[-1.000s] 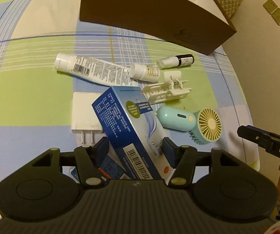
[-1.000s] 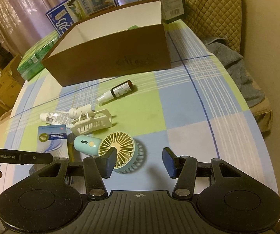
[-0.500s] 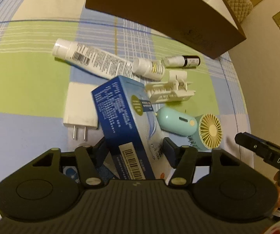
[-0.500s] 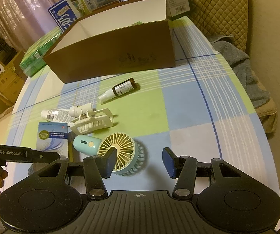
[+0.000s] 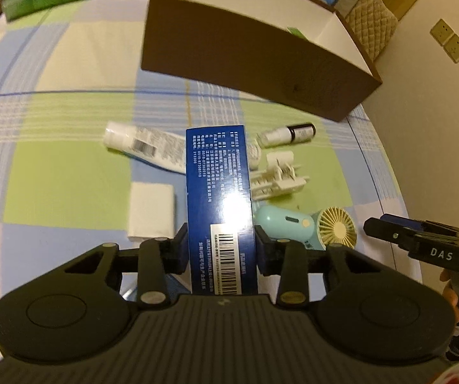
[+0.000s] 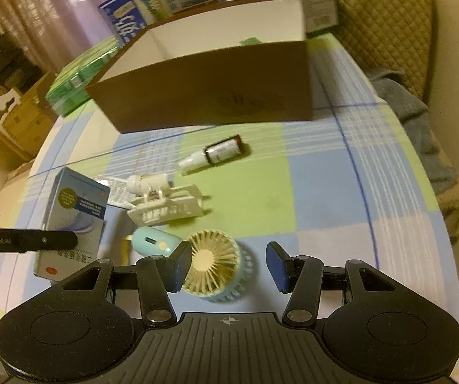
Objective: Organize rigid objects
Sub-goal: 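Lower the left tool onto the blue-and-white medicine box and grasp it, then lift the blue box with the left tool while the right tool grasps the white plastic rack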
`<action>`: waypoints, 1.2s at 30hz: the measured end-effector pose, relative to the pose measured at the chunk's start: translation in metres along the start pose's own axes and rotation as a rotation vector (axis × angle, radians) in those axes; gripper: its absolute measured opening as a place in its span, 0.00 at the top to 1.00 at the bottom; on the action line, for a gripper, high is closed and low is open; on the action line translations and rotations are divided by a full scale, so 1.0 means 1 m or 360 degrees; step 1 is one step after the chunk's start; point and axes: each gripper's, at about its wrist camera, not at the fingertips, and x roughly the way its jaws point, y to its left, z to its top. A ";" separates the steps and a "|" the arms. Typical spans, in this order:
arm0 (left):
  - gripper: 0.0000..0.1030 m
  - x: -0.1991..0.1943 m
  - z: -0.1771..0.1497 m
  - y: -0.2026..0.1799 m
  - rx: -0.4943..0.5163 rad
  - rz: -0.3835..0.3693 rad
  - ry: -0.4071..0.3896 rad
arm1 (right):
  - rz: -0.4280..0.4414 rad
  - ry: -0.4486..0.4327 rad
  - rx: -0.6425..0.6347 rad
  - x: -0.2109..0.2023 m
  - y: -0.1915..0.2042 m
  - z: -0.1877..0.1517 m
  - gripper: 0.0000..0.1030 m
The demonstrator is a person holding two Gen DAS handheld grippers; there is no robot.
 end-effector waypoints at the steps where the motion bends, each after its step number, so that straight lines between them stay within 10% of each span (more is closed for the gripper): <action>1: 0.67 -0.003 0.001 0.002 -0.0006 0.0015 -0.0015 | 0.0008 -0.0004 -0.0029 0.002 0.004 0.002 0.53; 25: 0.67 -0.022 0.045 0.037 0.0005 0.0307 -0.0214 | 0.0049 -0.0087 -0.0465 0.080 0.081 0.040 0.53; 36: 0.67 -0.019 0.054 0.045 0.0006 0.0308 -0.0213 | 0.0000 -0.0044 -0.0494 0.097 0.085 0.036 0.70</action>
